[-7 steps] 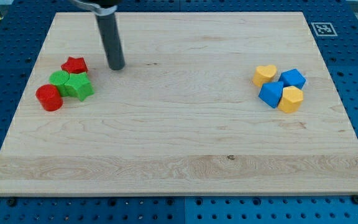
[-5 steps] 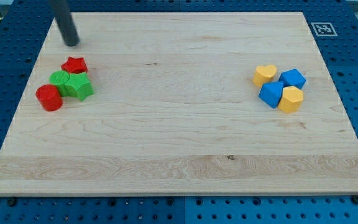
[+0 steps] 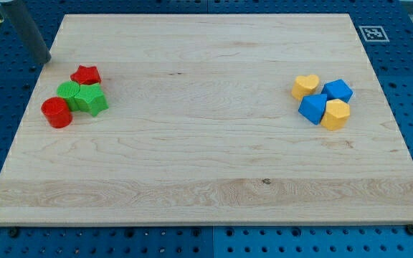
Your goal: Move your arm closer to the red circle
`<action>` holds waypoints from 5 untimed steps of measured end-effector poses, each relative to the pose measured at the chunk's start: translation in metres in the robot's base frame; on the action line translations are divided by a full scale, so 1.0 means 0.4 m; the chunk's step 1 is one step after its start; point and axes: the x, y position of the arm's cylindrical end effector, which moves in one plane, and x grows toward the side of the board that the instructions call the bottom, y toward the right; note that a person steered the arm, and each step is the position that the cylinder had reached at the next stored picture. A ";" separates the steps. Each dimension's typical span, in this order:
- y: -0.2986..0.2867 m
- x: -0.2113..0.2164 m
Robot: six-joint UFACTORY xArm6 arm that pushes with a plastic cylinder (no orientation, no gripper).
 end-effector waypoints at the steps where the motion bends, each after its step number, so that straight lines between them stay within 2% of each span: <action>1: 0.000 0.000; 2: 0.001 0.046; 3: 0.000 0.176; 5: 0.003 0.219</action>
